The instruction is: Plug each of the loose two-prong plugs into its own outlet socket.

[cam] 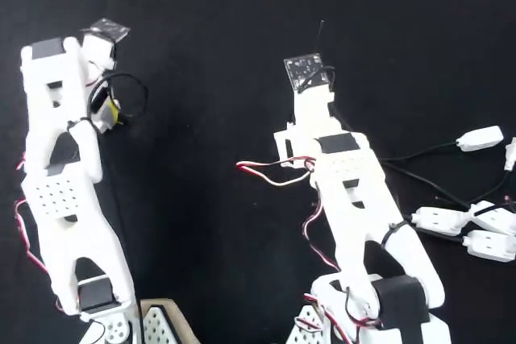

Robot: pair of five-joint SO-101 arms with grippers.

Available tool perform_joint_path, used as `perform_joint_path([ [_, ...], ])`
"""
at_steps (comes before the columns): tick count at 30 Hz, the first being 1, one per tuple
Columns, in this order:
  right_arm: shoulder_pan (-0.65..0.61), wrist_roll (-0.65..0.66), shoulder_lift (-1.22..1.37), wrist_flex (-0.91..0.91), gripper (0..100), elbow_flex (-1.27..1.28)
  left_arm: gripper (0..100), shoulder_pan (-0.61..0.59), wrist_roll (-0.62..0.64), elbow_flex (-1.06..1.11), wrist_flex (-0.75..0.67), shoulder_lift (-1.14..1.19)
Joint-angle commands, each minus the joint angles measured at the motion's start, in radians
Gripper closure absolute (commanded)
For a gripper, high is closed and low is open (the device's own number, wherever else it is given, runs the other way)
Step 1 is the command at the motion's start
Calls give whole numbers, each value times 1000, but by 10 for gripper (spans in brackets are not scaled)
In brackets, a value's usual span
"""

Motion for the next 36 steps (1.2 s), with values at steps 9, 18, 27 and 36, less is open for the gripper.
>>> perform_joint_path([
  [9, 9, 2, -1, -14, 987, -48, 970, 225, -34, 173, 207, -203],
  [18, 9, 2, -2, -9, 987, -48, 970, 357, -44, 995, -199, -651],
  [27, 9, 2, 1, -9, 987, -47, 745, 377, -155, 1397, -391, -1000],
  [36, 9, 2, 1, -9, 987, -45, 738, 387, -57, 1412, -256, -1229],
])
